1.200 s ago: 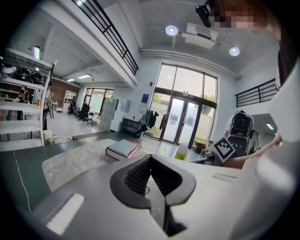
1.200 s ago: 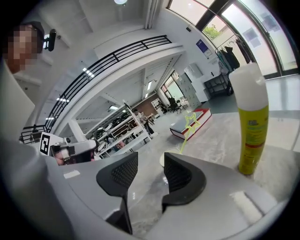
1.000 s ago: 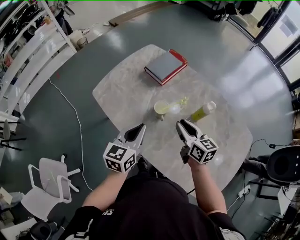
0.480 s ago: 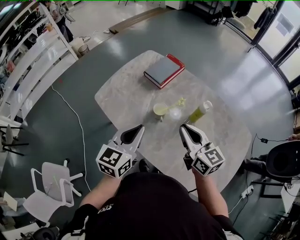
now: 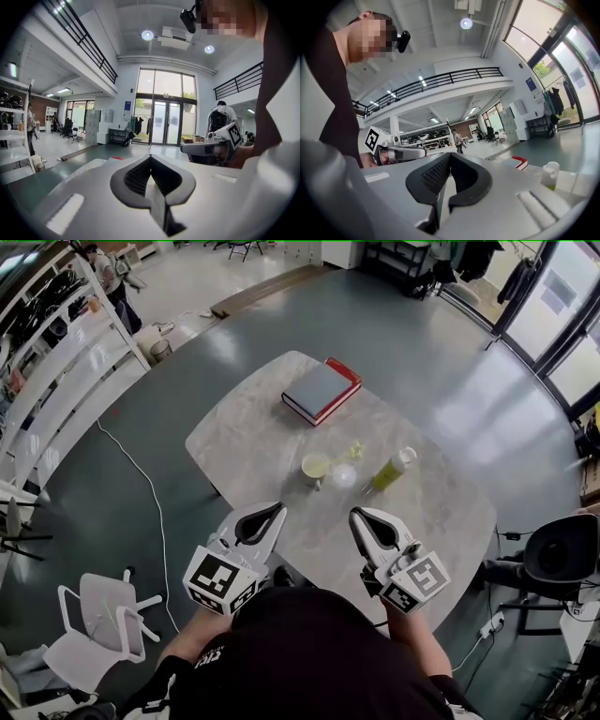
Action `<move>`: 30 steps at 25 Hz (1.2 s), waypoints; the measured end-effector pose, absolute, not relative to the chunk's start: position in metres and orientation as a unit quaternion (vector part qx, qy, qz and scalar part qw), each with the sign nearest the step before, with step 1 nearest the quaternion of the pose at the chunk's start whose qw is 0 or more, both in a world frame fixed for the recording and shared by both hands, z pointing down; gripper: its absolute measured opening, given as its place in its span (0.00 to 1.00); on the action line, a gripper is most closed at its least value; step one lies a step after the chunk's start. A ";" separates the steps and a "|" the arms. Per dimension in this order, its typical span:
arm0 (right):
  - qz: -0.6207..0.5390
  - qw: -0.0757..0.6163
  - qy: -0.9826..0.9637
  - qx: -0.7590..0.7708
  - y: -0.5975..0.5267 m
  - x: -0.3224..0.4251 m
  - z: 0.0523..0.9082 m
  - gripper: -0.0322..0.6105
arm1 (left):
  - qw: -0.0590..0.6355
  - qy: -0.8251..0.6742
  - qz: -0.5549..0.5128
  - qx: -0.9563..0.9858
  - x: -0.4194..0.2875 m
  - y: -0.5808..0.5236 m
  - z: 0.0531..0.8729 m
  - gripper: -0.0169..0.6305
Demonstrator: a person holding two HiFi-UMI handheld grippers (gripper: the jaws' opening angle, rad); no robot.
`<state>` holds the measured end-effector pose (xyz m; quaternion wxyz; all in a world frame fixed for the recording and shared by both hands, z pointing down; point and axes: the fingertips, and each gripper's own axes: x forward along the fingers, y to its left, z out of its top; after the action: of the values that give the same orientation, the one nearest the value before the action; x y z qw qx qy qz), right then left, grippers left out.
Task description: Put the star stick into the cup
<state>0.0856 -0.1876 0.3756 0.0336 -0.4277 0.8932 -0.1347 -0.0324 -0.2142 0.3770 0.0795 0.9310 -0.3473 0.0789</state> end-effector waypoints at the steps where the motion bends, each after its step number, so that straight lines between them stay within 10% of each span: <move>1: -0.133 0.040 0.896 -0.422 -0.185 0.084 0.370 0.07 | 0.080 -0.347 0.074 0.932 -0.033 -0.214 0.374 0.03; 30: -0.113 0.037 0.912 -0.394 -0.175 0.082 0.354 0.07 | 0.072 -0.361 0.061 0.928 -0.040 -0.213 0.361 0.03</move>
<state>0.0816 -0.1746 0.3537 0.0368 -0.3935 0.9116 -0.1127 -0.0401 -0.2132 0.3607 0.0719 0.9279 -0.3609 0.0606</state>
